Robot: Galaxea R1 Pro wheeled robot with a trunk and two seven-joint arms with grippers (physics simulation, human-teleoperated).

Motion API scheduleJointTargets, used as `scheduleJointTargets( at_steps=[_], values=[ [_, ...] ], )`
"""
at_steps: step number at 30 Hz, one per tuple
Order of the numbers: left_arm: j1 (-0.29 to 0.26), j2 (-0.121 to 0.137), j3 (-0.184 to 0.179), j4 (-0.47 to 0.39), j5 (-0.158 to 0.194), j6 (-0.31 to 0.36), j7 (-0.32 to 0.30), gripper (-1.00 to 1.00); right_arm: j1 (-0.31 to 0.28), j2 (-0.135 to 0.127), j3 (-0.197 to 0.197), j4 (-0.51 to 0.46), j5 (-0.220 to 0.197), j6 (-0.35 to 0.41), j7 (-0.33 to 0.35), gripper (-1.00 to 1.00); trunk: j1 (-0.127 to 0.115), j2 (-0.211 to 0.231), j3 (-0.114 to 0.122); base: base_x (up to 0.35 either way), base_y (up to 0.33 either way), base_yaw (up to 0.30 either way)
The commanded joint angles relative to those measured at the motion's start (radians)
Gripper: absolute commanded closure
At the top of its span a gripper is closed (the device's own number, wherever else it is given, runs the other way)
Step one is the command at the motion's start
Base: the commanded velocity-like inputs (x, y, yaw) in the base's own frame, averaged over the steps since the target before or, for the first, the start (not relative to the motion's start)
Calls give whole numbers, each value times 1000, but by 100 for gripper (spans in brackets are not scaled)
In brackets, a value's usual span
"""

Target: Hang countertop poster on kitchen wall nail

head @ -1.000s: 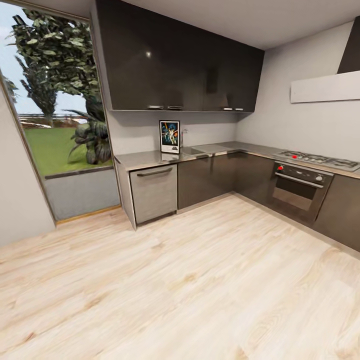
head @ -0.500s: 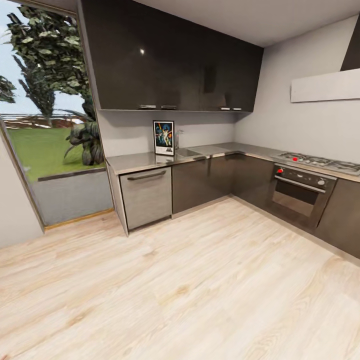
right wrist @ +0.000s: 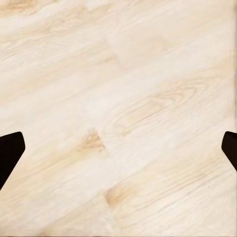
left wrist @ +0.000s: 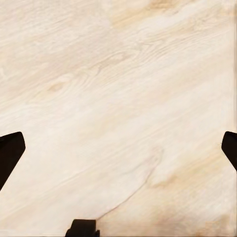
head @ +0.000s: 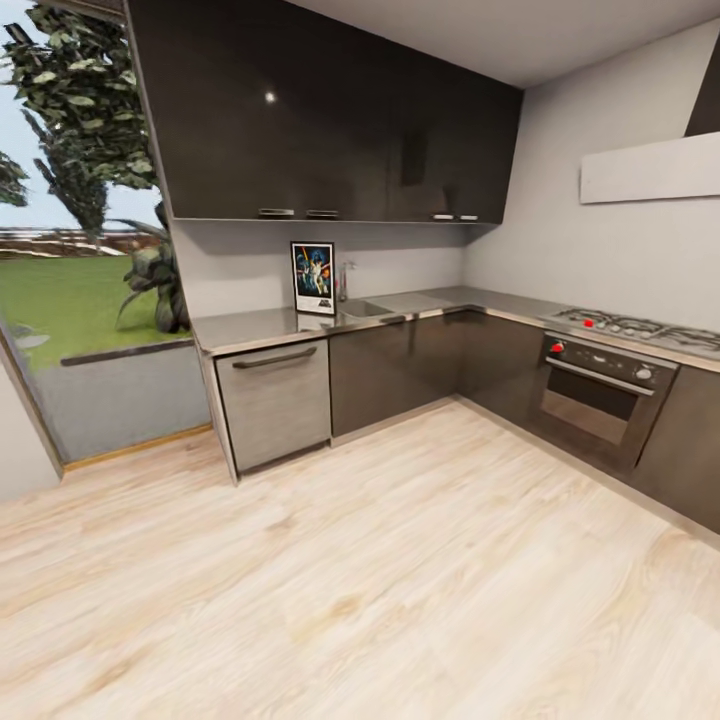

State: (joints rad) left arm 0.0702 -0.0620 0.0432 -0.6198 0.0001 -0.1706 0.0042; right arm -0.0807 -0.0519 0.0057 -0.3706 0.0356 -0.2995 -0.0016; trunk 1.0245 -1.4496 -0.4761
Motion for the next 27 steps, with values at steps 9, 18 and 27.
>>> scheduleJointTargets(
  at_steps=[9, 18, 27],
  values=[
    [0, -1, 3, -1, 0, -1, 0, -100, -1, 0, 0, 1, 3, -3, 0, -100, 1, 0, -1, 276, -222, 0],
    [0, -1, 3, -1, 0, -1, 0, -100, -1, 0, 0, 1, 3, -3, 0, -100, 1, 0, -1, 300, -159, 0],
    [0, -1, 3, -1, 0, -1, 0, -100, -1, 0, 0, 1, 3, -4, 0, -100, 1, 0, -1, 316, -121, 0]
  ],
)
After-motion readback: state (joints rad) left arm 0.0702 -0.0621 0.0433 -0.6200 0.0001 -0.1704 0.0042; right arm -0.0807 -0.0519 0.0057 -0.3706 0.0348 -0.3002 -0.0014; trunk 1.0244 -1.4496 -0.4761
